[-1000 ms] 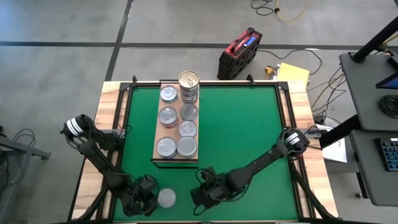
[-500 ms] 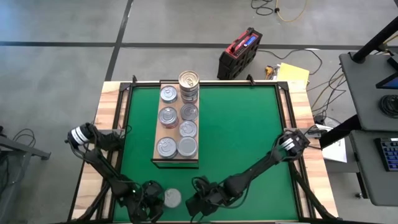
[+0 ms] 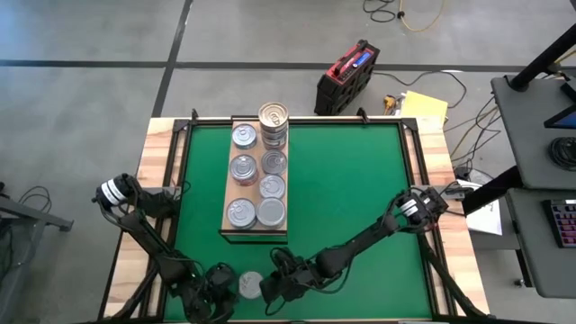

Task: Stack canned seafood by type on shelf
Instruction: Stack the blue tuna can on top of the blue tuna can on the shelf

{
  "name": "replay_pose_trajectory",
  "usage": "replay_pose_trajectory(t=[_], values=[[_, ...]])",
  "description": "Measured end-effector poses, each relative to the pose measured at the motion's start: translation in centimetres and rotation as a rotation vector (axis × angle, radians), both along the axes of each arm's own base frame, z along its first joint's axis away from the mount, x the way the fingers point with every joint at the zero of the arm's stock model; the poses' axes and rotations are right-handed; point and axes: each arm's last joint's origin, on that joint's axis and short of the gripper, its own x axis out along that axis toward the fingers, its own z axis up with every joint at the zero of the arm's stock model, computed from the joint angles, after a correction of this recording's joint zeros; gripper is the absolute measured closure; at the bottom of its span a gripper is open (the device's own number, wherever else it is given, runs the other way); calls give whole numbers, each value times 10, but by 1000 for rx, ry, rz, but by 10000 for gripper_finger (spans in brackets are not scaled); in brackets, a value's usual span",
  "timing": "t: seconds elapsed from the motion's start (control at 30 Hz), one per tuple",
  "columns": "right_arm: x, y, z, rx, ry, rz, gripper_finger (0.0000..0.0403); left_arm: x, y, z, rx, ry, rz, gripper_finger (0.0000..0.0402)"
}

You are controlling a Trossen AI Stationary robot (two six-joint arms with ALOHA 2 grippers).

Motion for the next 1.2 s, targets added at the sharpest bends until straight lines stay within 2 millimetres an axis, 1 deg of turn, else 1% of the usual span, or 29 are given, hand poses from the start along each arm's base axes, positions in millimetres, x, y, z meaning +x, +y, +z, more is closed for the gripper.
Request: replay_pose_trajectory(t=[0.13,0.23,0.33,0.43,0.57,0.8,0.9,1.03,1.2], values=[[1,-2,0,-8,-6,-13,390,2,-6,6,-80,-40,-12,402],[1,-2,0,-8,-3,-12,390,2,-12,14,-176,-75,5,402],[-1,0,-1,-5,5,-13,390,0,-16,24,-253,-107,13,402],[-4,3,-2,-4,23,-12,390,-6,-15,33,-301,-105,41,402],[-9,7,-5,0,62,-8,390,-15,-7,36,-306,-129,91,402],[-12,9,-6,6,88,-6,390,-35,26,33,-309,-133,126,402],[-12,9,-6,14,90,-9,390,-38,34,31,-345,-123,192,402],[-12,9,-6,21,90,-14,390,-37,35,26,-384,-100,258,398],[-12,5,-10,32,119,-47,390,-30,32,21,-371,-141,338,365]])
